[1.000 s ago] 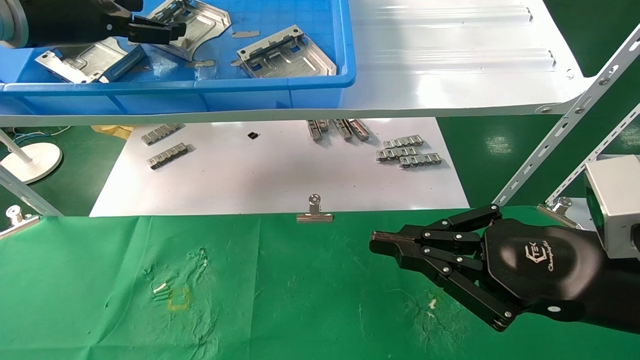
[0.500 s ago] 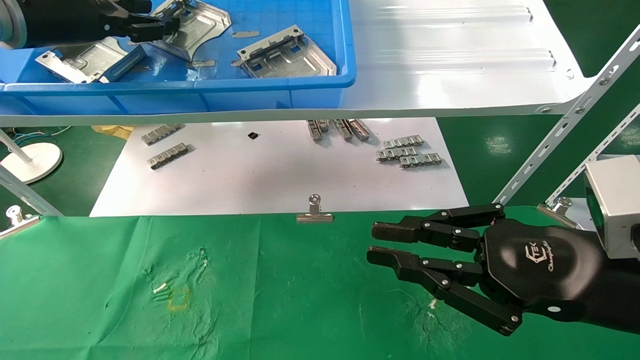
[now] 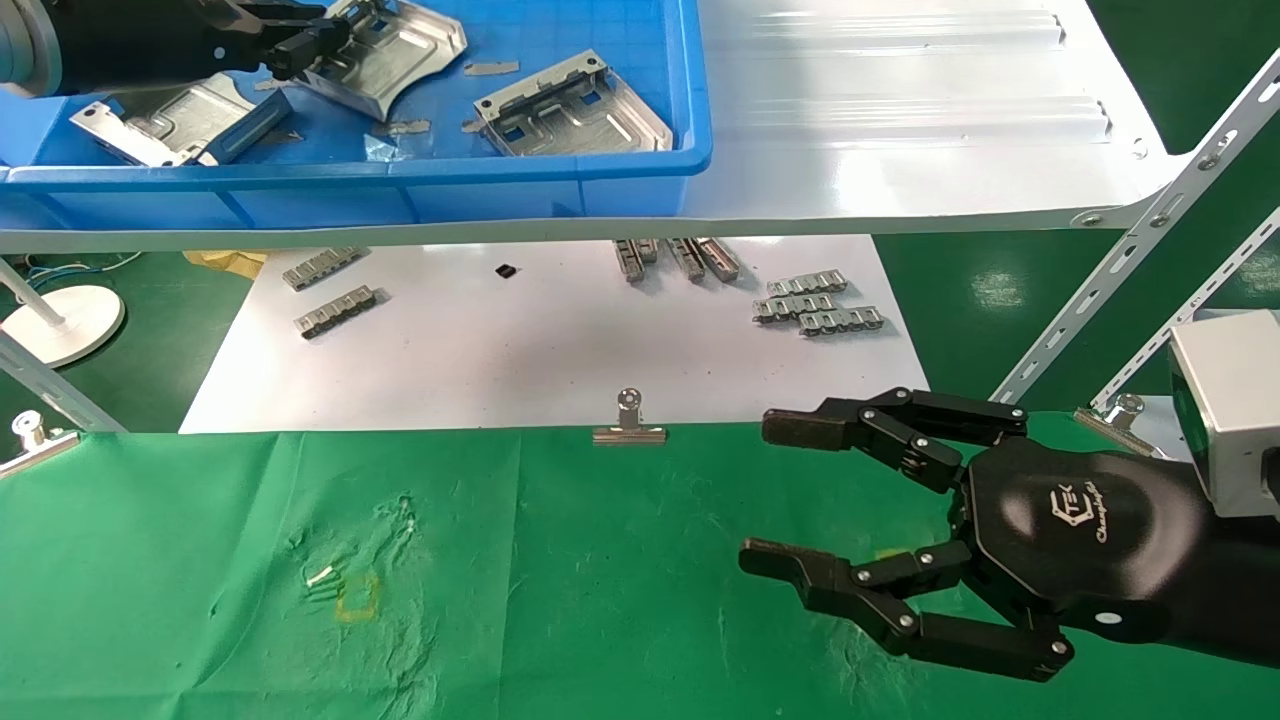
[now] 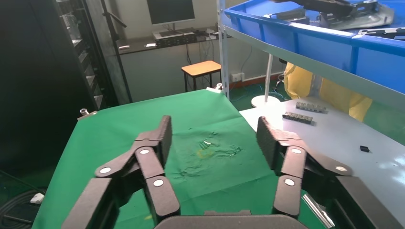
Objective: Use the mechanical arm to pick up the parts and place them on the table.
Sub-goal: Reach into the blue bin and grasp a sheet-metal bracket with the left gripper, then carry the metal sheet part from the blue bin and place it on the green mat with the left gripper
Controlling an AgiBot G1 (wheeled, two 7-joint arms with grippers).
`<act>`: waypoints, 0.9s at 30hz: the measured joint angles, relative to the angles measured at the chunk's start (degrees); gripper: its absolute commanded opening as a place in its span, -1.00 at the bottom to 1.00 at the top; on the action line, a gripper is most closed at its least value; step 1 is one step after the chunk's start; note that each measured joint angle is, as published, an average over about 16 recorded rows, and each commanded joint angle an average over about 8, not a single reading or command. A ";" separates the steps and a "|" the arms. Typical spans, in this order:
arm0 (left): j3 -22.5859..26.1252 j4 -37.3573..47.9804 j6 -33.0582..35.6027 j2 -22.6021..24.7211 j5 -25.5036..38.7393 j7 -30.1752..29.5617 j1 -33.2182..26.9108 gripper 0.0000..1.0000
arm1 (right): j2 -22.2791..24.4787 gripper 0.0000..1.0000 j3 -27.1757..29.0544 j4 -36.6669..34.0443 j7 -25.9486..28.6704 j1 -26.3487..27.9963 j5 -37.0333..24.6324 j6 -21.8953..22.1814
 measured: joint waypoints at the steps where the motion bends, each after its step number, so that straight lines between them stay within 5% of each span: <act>1: -0.21 -0.14 0.73 -0.19 -0.32 0.23 -0.11 -1.00 | 0.00 1.00 0.00 0.00 0.00 0.00 0.00 0.00; 16: -4.45 -5.16 28.23 -7.02 -8.10 10.10 1.22 -1.00 | 0.00 1.00 0.00 0.00 0.00 0.00 0.00 0.00; 27: -2.87 -20.18 39.04 -16.26 -18.55 17.32 12.29 -1.00 | 0.00 1.00 0.00 0.00 0.00 0.00 0.00 0.00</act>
